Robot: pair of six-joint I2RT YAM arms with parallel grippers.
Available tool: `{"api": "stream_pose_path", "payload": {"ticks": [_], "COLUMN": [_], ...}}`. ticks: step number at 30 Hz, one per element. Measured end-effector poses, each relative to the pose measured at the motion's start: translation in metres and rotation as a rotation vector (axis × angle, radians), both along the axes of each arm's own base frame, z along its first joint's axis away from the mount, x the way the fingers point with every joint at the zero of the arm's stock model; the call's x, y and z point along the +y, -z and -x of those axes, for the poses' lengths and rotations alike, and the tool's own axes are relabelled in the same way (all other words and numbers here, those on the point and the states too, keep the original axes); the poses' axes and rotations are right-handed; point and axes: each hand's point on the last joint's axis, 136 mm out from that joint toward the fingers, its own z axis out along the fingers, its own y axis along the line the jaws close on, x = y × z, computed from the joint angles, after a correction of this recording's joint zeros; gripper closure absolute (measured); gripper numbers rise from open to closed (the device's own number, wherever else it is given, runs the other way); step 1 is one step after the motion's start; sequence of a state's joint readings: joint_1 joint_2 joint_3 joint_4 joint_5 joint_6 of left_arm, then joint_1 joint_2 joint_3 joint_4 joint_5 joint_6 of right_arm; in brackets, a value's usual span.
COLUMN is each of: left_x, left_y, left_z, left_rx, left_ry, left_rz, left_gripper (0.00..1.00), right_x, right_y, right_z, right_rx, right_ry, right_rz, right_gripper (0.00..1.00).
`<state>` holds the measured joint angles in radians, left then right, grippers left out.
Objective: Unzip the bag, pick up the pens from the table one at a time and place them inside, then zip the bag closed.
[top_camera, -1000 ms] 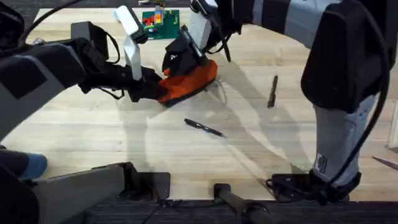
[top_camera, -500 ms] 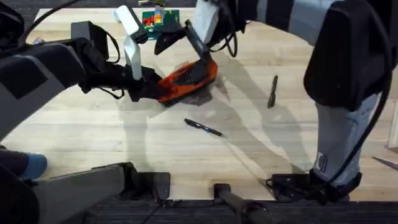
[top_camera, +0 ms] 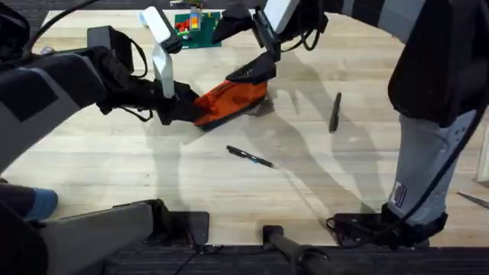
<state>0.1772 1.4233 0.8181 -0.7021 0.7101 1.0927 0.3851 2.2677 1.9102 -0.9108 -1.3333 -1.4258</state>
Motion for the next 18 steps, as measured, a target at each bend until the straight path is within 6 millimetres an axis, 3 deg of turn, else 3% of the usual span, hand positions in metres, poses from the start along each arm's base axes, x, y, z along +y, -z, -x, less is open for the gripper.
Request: {"api": "stream_pose_path", "payload": {"ticks": [15,18], "left_x": [0.0,0.0], "left_y": [0.0,0.0], "left_z": [0.0,0.0], "left_rx": [0.0,0.0], "left_ry": [0.0,0.0], "left_rz": [0.0,0.0], "left_gripper": [0.958,0.958], "right_x": [-0.0008,-0.0019], "right_y": [0.002,0.0088], "right_z": [0.0019,-0.0026], "right_rx": [0.046,0.068], "right_ry": [0.008,0.037], "right_rz": [0.029,0.101], "right_gripper": [0.006,0.005]}}
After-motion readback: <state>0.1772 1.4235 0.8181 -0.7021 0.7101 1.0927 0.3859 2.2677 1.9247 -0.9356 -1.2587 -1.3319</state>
